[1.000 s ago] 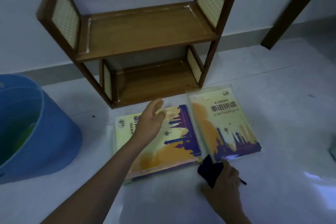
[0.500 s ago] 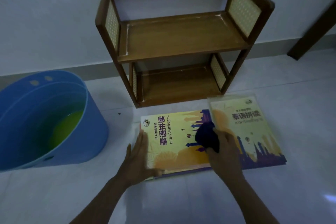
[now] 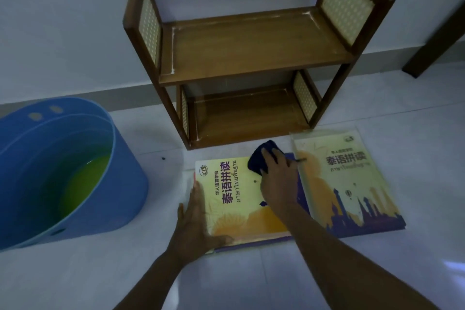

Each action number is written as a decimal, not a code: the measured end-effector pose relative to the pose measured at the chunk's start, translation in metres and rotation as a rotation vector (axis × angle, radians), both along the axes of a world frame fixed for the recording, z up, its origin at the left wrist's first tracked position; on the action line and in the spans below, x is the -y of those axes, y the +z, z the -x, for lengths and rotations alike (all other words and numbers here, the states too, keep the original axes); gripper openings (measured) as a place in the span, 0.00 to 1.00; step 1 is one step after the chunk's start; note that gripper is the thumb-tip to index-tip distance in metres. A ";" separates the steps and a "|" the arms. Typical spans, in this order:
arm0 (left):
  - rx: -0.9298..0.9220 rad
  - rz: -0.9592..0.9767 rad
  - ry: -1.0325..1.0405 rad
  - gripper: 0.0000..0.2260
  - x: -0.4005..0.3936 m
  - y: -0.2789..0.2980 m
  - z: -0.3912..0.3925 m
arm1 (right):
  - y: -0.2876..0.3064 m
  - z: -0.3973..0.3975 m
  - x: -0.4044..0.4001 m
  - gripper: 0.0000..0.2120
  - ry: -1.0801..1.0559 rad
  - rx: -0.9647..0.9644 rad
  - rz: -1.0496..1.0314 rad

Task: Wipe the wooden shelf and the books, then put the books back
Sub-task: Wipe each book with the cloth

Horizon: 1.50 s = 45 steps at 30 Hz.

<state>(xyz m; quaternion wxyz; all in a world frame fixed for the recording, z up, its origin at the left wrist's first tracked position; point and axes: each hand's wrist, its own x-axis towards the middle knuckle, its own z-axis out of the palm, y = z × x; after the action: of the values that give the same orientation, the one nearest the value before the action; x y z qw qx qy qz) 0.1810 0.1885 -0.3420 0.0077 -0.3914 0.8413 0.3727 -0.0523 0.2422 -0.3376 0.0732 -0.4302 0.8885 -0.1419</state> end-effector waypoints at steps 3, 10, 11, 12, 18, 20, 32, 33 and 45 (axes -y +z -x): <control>0.026 0.074 0.031 0.65 0.001 -0.007 -0.002 | 0.007 -0.064 0.022 0.31 0.134 0.046 0.004; 0.013 0.007 0.182 0.65 -0.013 -0.020 -0.007 | 0.019 -0.049 -0.016 0.33 0.345 -0.045 0.064; 0.010 -0.010 0.184 0.65 -0.013 -0.018 -0.007 | 0.016 -0.017 -0.026 0.33 0.224 -0.085 0.029; 0.003 -0.021 0.185 0.65 -0.014 -0.017 -0.006 | 0.015 0.010 -0.037 0.32 0.084 -0.085 -0.029; 0.036 0.055 0.185 0.60 -0.012 -0.017 -0.002 | 0.008 -0.084 -0.069 0.32 0.192 0.034 0.027; 0.091 0.096 0.135 0.59 -0.012 -0.019 -0.004 | 0.011 -0.116 -0.076 0.33 0.409 0.076 0.050; 0.251 0.590 -0.449 0.43 -0.013 -0.001 0.025 | 0.013 0.023 -0.142 0.27 -0.123 0.276 0.014; 0.288 0.606 -0.479 0.41 -0.012 0.000 0.025 | 0.014 0.023 -0.141 0.27 -0.126 0.303 0.042; 0.190 0.965 -0.795 0.12 -0.004 0.045 0.033 | 0.031 0.025 -0.161 0.20 -0.494 0.674 0.294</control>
<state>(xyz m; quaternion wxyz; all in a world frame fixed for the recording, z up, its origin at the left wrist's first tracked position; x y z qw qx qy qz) 0.1481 0.1921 -0.2968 0.0429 -0.0395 0.9915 -0.1166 -0.0770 0.4027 -0.3061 0.2610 -0.1405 0.8615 -0.4123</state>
